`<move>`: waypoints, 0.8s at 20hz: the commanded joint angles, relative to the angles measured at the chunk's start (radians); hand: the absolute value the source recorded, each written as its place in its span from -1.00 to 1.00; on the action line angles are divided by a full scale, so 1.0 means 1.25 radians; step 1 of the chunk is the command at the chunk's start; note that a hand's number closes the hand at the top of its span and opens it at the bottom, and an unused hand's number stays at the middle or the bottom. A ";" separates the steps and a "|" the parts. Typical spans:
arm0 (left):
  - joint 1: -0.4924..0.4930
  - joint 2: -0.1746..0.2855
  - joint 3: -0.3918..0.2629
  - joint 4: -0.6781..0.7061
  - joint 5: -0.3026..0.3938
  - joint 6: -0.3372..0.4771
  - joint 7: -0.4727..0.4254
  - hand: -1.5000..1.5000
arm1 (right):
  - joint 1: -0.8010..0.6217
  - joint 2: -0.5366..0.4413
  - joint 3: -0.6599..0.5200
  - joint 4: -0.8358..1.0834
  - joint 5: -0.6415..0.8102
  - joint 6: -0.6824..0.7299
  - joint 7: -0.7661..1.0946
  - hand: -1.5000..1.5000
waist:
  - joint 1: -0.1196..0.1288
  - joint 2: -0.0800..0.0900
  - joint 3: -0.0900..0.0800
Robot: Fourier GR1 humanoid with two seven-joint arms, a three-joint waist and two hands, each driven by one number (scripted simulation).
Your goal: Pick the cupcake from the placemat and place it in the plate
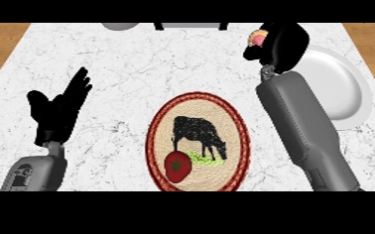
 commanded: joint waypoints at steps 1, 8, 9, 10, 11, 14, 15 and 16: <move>0.018 -0.001 0.007 0.043 -0.003 -0.017 -0.049 0.00 | 0.064 -0.081 -0.055 -0.079 -0.049 0.002 -0.033 1.00 | -0.010 -0.001 0.000; 0.021 0.002 0.012 -0.005 -0.009 -0.019 -0.013 0.00 | 0.145 -0.144 -0.135 -0.060 -0.128 -0.022 -0.123 1.00 | 0.001 0.000 0.000; 0.038 -0.001 0.010 -0.024 -0.006 -0.026 -0.021 0.00 | 0.161 -0.145 -0.143 -0.068 -0.143 -0.028 -0.138 1.00 | 0.002 0.000 0.000; 0.025 -0.022 0.001 -0.011 -0.014 -0.005 -0.024 0.00 | 0.173 -0.179 -0.158 -0.013 -0.158 -0.036 -0.179 1.00 | 0.002 0.002 0.000; 0.018 -0.030 0.001 0.042 -0.029 -0.004 -0.068 0.00 | 0.140 -0.170 -0.159 0.025 -0.150 -0.027 -0.176 1.00 | 0.003 0.003 0.000; 0.016 -0.004 0.015 -0.019 -0.007 -0.020 -0.006 0.00 | 0.196 -0.202 -0.188 0.041 -0.230 0.022 -0.245 1.00 | 0.004 0.002 0.001; 0.002 -0.017 0.013 0.046 -0.019 -0.015 -0.049 0.00 | 0.191 -0.214 -0.177 0.052 -0.242 0.078 -0.268 1.00 | 0.000 0.004 0.000; 0.049 -0.020 0.000 -0.029 -0.012 -0.020 -0.026 0.00 | 0.194 -0.183 -0.192 0.086 -0.259 0.049 -0.268 1.00 | 0.010 0.002 0.001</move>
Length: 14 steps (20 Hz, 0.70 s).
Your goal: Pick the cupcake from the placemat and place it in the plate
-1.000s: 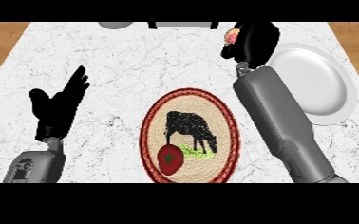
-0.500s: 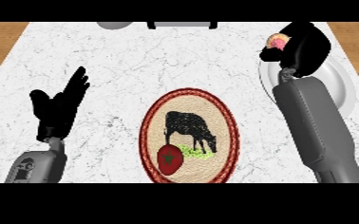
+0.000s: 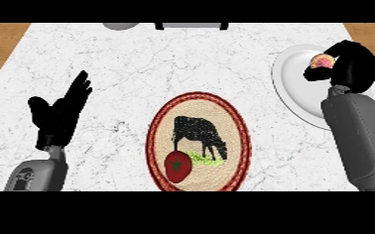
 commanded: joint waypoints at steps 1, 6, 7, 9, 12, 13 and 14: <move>-0.030 -0.004 -0.007 -0.002 -0.005 0.005 0.040 0.00 | -0.009 -0.004 -0.084 0.045 -0.141 0.022 -0.070 1.00 | 0.001 0.002 0.001; -0.065 -0.002 0.008 0.047 -0.008 -0.003 0.013 0.00 | 0.014 -0.021 -0.110 0.124 -0.231 0.059 -0.248 -1.00 | 0.001 0.002 0.000; -0.045 0.029 0.021 -0.003 0.006 -0.025 0.047 0.00 | 0.013 -0.029 -0.113 0.129 -0.235 0.048 -0.284 -1.00 | 0.004 0.001 0.001; -0.006 -0.017 -0.008 -0.016 -0.014 0.003 0.026 0.00 | 0.016 -0.011 -0.109 0.155 -0.221 -0.031 -0.349 -1.00 | 0.007 0.001 0.001; 0.002 -0.016 -0.004 -0.015 -0.007 -0.006 0.006 0.00 | 0.037 -0.010 -0.104 0.059 -0.231 -0.072 -0.407 -1.00 | 0.001 -0.001 0.000; 0.016 0.007 0.020 -0.004 0.009 -0.026 -0.006 0.00 | 0.033 -0.024 -0.118 0.027 -0.261 -0.067 -0.447 -1.00 | 0.000 -0.002 0.000; -0.013 -0.011 -0.002 -0.013 -0.011 0.002 0.038 0.00 | 0.019 0.008 -0.119 -0.007 -0.288 -0.078 -0.462 -1.00 | -0.004 -0.003 0.001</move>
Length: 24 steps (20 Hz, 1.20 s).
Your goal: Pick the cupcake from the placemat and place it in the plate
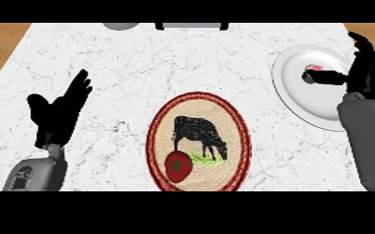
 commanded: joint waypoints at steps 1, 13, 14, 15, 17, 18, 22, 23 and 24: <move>0.004 0.013 0.019 0.001 0.018 -0.015 -0.003 0.00 | -0.002 0.031 -0.005 -0.123 -0.082 -0.012 -0.117 -1.00 | -0.011 -0.006 -0.001; 0.012 0.004 0.014 -0.014 -0.001 -0.002 0.012 0.00 | 0.133 0.121 -0.111 -0.355 -0.402 0.139 -0.056 -1.00 | -0.010 -0.003 -0.001; 0.033 -0.015 -0.010 -0.034 -0.017 0.006 0.009 0.00 | 0.147 0.052 -0.148 -0.355 -0.445 0.207 -0.058 -1.00 | -0.009 -0.003 -0.001; 0.014 -0.006 0.009 -0.002 -0.005 -0.005 0.009 0.00 | 0.148 0.074 -0.128 -0.360 -0.447 0.199 -0.076 -1.00 | -0.007 -0.001 -0.001; -0.054 0.007 0.033 0.027 0.011 -0.012 0.022 0.00 | 0.170 0.011 -0.166 -0.353 -0.484 0.250 -0.102 -1.00 | -0.010 -0.001 -0.001; 0.017 0.002 0.024 0.004 -0.003 -0.019 -0.006 0.00 | 0.199 0.027 -0.148 -0.414 -0.473 0.232 -0.058 -1.00 | -0.006 -0.002 -0.001; -0.004 -0.012 0.022 0.020 -0.011 -0.024 -0.017 0.00 | 0.250 0.048 -0.145 -0.423 -0.495 0.208 -0.120 -1.00 | -0.006 -0.001 -0.001; -0.032 -0.009 0.033 0.064 -0.018 -0.012 -0.029 0.00 | 0.199 -0.026 -0.186 -0.335 -0.506 0.242 -0.146 -1.00 | -0.005 0.000 -0.001; 0.023 -0.006 0.019 -0.035 -0.021 -0.015 0.008 0.00 | 0.278 0.055 -0.140 -0.401 -0.485 0.206 -0.168 -1.00 | -0.004 -0.001 -0.001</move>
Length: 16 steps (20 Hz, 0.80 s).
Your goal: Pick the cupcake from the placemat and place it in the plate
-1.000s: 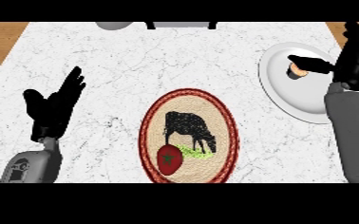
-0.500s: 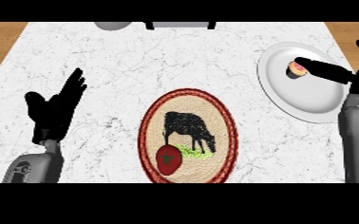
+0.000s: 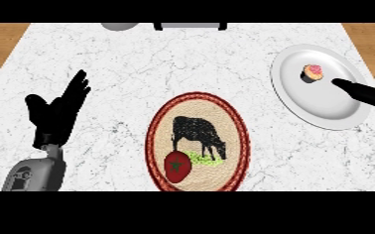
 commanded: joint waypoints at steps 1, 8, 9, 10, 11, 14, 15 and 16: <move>-0.014 -0.009 -0.005 -0.013 -0.006 -0.004 0.025 0.00 | 0.050 -0.017 -0.016 -0.007 -0.035 0.015 -0.038 -1.00 | 0.001 0.000 0.000; -0.018 -0.022 -0.002 0.018 -0.021 -0.001 -0.004 0.00 | 0.073 -0.058 -0.068 0.097 -0.072 0.040 -0.132 -1.00 | 0.003 0.002 0.000; -0.002 -0.009 0.014 0.014 -0.008 -0.019 -0.019 0.00 | 0.138 -0.036 -0.064 0.003 -0.078 0.041 -0.113 -1.00 | 0.000 0.001 0.000; 0.038 -0.006 0.006 -0.055 -0.002 -0.022 0.033 0.00 | 0.151 -0.077 -0.080 -0.019 -0.097 0.085 -0.064 -1.00 | 0.001 0.000 0.000; 0.070 -0.024 -0.001 -0.063 -0.017 -0.006 0.002 0.00 | 0.166 -0.049 -0.049 -0.060 -0.062 0.052 -0.040 -1.00 | 0.002 0.000 0.000; 0.003 -0.008 0.021 -0.025 -0.009 -0.021 0.016 0.00 | 0.138 -0.079 -0.061 -0.009 -0.070 0.056 -0.040 -1.00 | 0.002 0.000 0.000; -0.005 -0.002 0.024 -0.014 -0.008 -0.031 0.008 0.00 | 0.147 -0.080 -0.065 0.005 -0.071 0.061 -0.054 -1.00 | 0.001 0.001 0.000; -0.003 -0.036 0.014 0.018 -0.019 0.001 -0.022 0.00 | 0.217 -0.041 -0.059 -0.081 -0.066 0.051 -0.033 -1.00 | -0.002 0.000 0.000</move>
